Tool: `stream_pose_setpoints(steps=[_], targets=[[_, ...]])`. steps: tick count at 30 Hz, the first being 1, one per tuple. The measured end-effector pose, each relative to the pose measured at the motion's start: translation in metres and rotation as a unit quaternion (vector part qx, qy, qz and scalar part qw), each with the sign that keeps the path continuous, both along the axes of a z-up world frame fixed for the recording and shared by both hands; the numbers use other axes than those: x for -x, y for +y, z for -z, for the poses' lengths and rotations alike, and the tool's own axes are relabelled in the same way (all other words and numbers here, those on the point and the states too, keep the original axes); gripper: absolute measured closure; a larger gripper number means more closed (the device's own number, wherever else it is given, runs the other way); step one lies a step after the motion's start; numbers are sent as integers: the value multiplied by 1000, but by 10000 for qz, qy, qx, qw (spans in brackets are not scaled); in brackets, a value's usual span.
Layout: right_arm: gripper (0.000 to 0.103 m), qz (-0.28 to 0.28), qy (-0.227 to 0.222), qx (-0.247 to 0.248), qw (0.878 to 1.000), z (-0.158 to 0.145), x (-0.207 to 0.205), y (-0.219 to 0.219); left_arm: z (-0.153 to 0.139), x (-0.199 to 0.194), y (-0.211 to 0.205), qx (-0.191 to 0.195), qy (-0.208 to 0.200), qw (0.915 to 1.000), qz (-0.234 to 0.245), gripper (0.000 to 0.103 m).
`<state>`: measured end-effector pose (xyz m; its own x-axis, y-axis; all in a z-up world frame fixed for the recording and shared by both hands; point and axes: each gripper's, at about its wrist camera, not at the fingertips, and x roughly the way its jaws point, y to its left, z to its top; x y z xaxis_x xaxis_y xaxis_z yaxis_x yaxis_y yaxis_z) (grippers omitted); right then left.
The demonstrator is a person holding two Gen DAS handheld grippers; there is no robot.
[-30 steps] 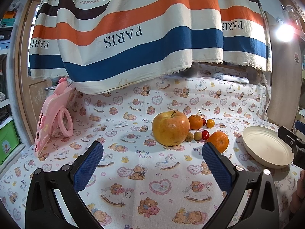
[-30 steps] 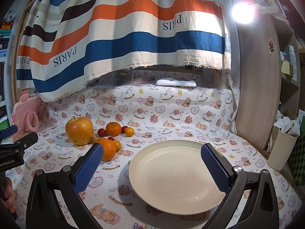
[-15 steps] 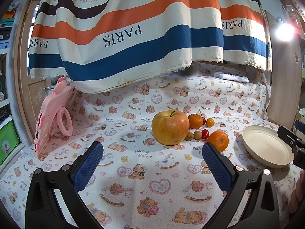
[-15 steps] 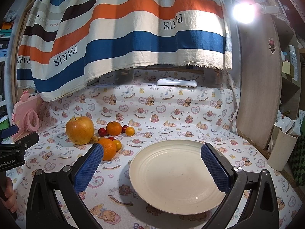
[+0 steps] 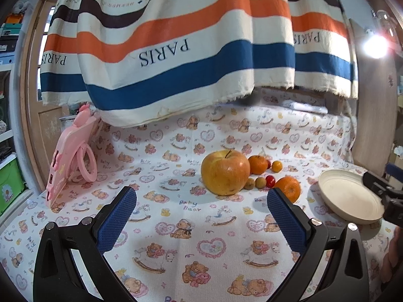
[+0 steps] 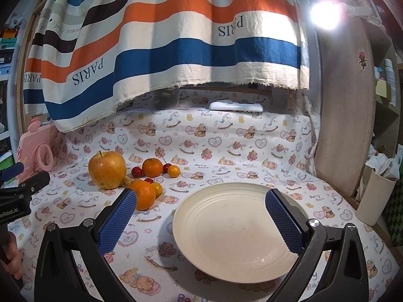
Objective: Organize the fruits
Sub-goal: 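Reach the left gripper to the large apple, grasp and lift it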
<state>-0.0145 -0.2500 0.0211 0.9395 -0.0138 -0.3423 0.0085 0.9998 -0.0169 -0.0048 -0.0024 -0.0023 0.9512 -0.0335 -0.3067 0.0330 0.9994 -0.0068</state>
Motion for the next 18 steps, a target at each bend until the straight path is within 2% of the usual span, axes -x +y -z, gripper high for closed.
stream_pose_setpoints(steps=[3, 6, 11, 15, 18], targets=[[0, -136, 36, -106, 9998, 3, 1, -2, -4, 8, 0, 27, -116, 9995, 304, 0], [0, -295, 111, -238, 9992, -7, 2, -4, -21, 8, -5, -216, 79, 9992, 337, 0], [0, -58, -150, -65, 9998, -56, 9, -3, -65, -3, 5, 109, 129, 9990, 417, 0], [0, -148, -195, 77, 9997, -89, -1, -1, -96, -17, -4, -152, 124, 9989, 421, 0], [0, -322, -100, 14, 9994, -106, -17, 2, -113, -26, -18, -459, -195, 9984, 283, 0]])
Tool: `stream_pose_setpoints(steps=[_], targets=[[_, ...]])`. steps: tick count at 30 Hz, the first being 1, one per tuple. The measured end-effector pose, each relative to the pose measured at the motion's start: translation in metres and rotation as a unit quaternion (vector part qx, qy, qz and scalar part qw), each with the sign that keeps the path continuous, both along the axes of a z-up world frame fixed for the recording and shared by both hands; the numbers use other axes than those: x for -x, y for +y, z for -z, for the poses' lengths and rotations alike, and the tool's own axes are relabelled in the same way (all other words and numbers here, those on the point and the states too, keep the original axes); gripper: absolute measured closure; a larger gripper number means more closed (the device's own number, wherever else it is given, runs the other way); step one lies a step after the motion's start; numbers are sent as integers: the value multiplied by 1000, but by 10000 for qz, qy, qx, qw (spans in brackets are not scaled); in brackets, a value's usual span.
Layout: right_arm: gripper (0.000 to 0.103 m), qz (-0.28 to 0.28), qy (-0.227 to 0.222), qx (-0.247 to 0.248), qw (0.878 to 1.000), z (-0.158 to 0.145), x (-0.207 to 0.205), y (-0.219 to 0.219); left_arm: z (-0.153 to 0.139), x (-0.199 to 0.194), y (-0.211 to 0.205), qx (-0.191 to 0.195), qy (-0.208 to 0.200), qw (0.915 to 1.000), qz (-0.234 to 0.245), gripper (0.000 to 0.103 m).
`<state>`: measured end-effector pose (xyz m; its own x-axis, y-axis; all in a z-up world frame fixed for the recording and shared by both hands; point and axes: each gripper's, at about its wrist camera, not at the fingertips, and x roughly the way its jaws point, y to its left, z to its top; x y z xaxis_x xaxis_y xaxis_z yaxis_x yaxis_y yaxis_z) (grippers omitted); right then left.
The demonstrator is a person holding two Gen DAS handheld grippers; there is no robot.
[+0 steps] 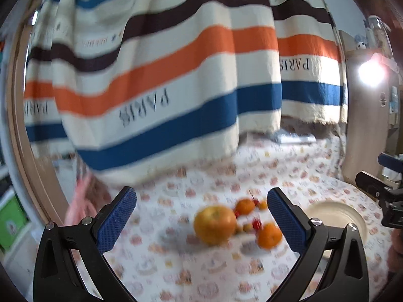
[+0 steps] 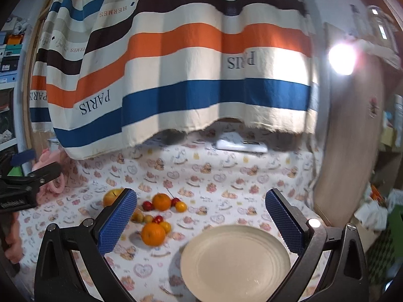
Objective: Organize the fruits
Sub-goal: 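Reach the left gripper to the large apple, grasp and lift it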
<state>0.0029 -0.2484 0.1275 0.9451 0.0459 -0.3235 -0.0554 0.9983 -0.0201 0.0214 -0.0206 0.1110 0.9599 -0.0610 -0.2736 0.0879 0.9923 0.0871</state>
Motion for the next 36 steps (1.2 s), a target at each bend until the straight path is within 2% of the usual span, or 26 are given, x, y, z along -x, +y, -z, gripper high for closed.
stream_pose_setpoints(steps=[4, 10, 15, 17, 20, 24, 28, 32, 36], targets=[[0, 108, -22, 31, 9999, -17, -30, 5, -12, -29, -11, -50, -64, 9999, -129, 0], [0, 307, 74, -327, 9990, -20, -76, 2, -8, -75, -11, 195, 413, 9989, 82, 0], [0, 280, 248, -432, 9984, 1, -99, 0, 19, -90, -9, 220, 695, 9972, 162, 0], [0, 304, 497, -495, 9971, 14, -107, 0, 31, -99, -11, 169, 996, 9946, 228, 0], [0, 264, 778, -490, 9954, 29, -116, 2, 44, -105, -13, -8, 1089, 9938, 200, 0], [0, 146, 835, -534, 9950, 41, -120, 4, 58, -121, -14, 176, 1468, 9875, 545, 0], [0, 177, 1090, -431, 9929, 60, -132, 9, 79, -140, -14, 64, 1827, 9826, 326, 1], [0, 119, 1372, -434, 9895, 74, -142, 12, 100, -160, -6, 444, 2423, 9683, 409, 1], [0, 136, 1439, -264, 9891, 81, -146, 18, 113, -170, -5, 376, 2590, 9644, 368, 1]])
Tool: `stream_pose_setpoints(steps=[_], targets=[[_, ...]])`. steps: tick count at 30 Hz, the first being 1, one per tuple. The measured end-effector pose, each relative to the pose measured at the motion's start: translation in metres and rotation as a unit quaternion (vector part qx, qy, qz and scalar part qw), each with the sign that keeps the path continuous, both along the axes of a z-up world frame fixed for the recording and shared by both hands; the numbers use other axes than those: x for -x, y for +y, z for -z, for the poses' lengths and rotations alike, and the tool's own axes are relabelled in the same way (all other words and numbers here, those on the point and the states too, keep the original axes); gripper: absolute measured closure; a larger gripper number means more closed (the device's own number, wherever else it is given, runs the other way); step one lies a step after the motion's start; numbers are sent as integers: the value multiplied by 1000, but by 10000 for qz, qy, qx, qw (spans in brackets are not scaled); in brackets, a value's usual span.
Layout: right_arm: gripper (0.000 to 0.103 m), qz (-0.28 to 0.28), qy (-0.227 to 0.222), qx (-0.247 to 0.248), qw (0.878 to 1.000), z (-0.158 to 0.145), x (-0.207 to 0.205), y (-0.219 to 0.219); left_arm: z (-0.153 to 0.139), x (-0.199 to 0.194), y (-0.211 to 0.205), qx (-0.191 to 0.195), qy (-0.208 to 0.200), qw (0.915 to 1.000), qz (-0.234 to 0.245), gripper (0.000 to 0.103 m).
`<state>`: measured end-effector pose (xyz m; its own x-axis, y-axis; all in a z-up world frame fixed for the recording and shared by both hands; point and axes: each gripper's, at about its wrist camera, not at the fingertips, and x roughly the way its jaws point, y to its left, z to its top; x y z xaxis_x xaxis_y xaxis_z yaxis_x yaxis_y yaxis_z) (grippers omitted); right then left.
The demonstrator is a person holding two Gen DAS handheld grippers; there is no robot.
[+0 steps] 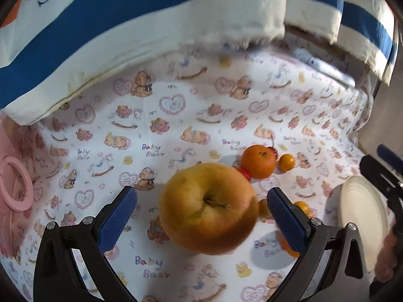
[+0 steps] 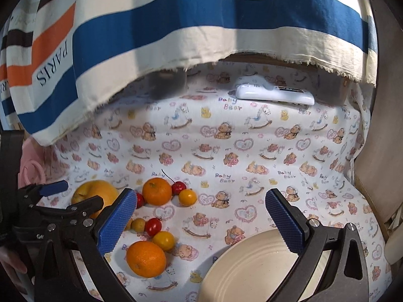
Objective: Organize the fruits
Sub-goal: 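Reach the left gripper to the large apple, grasp and lift it, then grasp a red cherry tomato with the right gripper while the left holds the apple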
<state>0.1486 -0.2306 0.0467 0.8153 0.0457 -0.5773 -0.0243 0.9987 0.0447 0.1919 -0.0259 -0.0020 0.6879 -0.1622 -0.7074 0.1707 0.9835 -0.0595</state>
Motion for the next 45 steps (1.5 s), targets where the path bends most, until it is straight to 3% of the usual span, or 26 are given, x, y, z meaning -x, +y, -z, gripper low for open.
stream_pose_setpoints(steps=[5, 12, 16, 23, 26, 31, 37, 40, 43, 45], targets=[[0, -44, 136, 92, 9999, 7, -4, 3, 14, -11, 4, 272, 438, 9986, 96, 1], [0, -53, 249, 102, 9996, 11, -8, 4, 27, -17, 1, 150, 695, 9974, 73, 1], [0, -37, 283, 113, 9995, 12, -9, 4, 29, -15, -3, 220, 733, 9970, 140, 14], [0, -15, 253, 175, 9995, 11, -9, 3, 23, -4, -5, 20, 498, 9988, -1, 15], [0, 13, 243, 166, 9996, 11, -9, 2, 4, 3, 3, 142, 169, 9997, -103, 15], [0, -32, 301, 86, 9995, 12, -10, 2, -23, 17, 14, 10, -288, 9992, -267, 15], [0, -267, 255, 147, 9992, 2, -3, 14, -27, 16, 22, 140, -254, 9991, -305, 15], [1, -449, 432, -72, 9980, -4, -8, 20, -21, 12, 23, 115, -172, 9991, -365, 15], [12, -655, 877, -310, 9935, 0, -24, 27, -17, 9, 28, 250, -117, 9989, -369, 15], [33, -727, 1217, -407, 9891, 7, -35, 32, -16, 7, 29, 234, -109, 9989, -388, 15]])
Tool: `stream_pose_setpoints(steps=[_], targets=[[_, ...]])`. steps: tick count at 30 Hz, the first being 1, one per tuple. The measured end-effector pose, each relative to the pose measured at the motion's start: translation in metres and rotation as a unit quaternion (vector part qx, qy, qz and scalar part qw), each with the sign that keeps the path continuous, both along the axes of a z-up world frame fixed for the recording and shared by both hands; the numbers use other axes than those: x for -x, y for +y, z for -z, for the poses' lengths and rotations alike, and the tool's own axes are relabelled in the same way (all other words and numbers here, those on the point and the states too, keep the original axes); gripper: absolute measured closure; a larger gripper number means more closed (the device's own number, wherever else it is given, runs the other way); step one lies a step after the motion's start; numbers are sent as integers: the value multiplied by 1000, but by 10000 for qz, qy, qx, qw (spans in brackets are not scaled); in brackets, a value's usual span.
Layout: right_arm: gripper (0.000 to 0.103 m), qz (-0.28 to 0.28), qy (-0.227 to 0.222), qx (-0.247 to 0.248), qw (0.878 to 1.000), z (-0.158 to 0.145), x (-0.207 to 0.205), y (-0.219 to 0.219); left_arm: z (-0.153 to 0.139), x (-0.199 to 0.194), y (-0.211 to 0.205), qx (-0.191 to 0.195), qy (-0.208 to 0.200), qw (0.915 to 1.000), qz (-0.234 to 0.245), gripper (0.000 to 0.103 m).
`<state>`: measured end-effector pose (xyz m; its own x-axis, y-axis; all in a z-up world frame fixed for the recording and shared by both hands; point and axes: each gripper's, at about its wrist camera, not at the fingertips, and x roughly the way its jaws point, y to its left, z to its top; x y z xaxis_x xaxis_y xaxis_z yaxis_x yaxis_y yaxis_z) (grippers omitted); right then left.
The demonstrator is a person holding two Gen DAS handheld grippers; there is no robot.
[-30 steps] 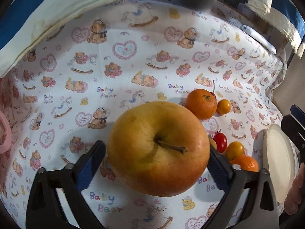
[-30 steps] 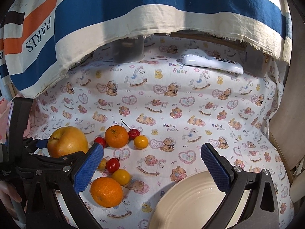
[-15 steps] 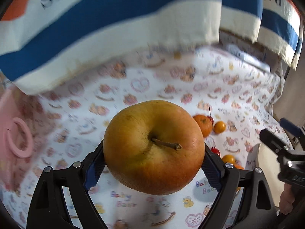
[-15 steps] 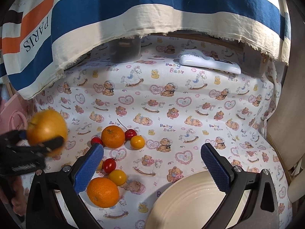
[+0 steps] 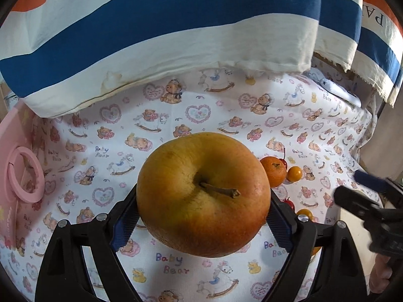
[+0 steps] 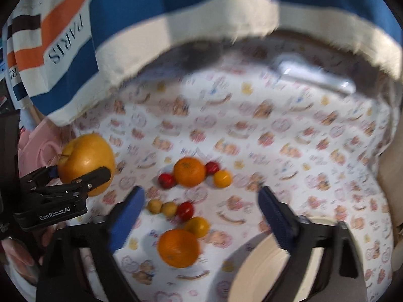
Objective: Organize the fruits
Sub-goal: 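Grasp a red cherry tomato with the right gripper while the left holds the apple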
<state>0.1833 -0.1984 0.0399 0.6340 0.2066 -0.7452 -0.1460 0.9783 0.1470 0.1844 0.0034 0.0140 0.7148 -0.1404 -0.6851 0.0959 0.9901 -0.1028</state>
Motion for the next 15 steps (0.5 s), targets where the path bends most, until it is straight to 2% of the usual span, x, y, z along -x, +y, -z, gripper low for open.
stream_pose_setpoints(steps=[1, 2, 3, 7, 15], targets=[[42, -38, 183, -55, 9998, 5, -6, 2, 1, 0, 0, -12, 12, 10000, -17, 15], [56, -83, 394, -116, 9991, 11, -13, 5, 1, -1, 1, -12, 26, 10000, -18, 15], [59, -105, 537, -153, 9984, 17, -17, 7, 1, -1, 1, -3, 41, 10000, -12, 15], [60, -40, 830, -97, 9965, 36, -30, 13, 1, 0, 1, -32, 32, 10000, -7, 15], [69, -156, 1127, -26, 9935, 55, -42, 22, 1, -2, 3, -98, 111, 9998, -96, 15]])
